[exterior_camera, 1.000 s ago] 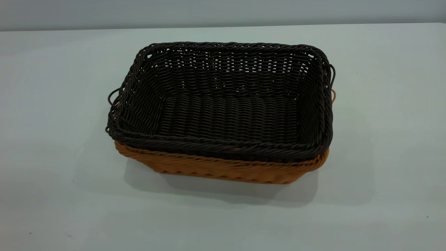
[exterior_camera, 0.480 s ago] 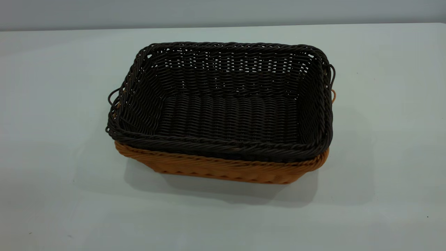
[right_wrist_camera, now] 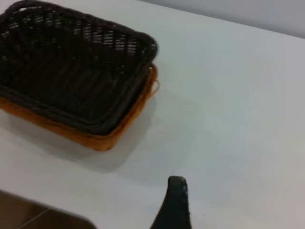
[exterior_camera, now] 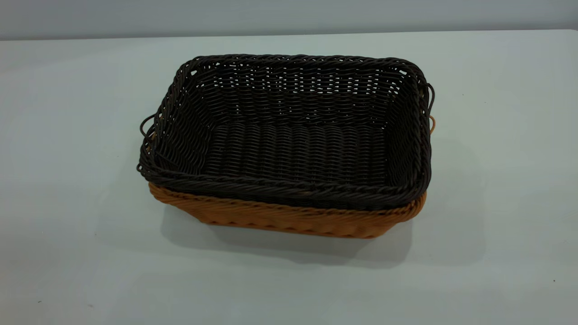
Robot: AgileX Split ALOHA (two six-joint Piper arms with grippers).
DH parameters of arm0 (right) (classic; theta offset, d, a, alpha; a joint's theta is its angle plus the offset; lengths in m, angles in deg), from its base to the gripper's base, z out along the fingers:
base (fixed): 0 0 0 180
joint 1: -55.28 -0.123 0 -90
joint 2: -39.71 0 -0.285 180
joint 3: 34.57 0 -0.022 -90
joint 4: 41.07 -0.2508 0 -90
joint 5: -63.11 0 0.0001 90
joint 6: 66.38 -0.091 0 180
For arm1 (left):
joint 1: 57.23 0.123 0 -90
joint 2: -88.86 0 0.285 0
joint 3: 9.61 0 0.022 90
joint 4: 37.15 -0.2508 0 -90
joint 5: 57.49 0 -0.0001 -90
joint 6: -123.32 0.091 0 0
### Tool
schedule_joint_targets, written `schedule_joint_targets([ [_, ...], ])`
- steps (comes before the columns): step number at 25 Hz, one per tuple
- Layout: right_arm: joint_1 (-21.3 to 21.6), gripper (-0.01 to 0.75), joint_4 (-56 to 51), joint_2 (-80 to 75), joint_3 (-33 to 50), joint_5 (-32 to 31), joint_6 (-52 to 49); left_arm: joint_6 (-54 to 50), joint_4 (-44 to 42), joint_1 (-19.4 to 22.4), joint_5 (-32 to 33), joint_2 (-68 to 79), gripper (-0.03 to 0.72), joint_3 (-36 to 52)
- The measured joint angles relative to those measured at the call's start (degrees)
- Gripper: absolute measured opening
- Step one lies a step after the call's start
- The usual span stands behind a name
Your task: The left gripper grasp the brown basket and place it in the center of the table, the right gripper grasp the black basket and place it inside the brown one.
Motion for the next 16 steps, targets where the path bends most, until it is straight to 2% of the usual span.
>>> schedule_joint_targets([
  [7,0.0,0.594,6.7,0.0,0.3,1.0,-9.6,0.0,0.0,0.0,0.0,0.0,0.552,0.0],
  [16,0.0,0.594,8.0,0.0,0.4,1.2,-11.8,0.0,0.0,0.0,0.0,0.0,0.552,0.0],
])
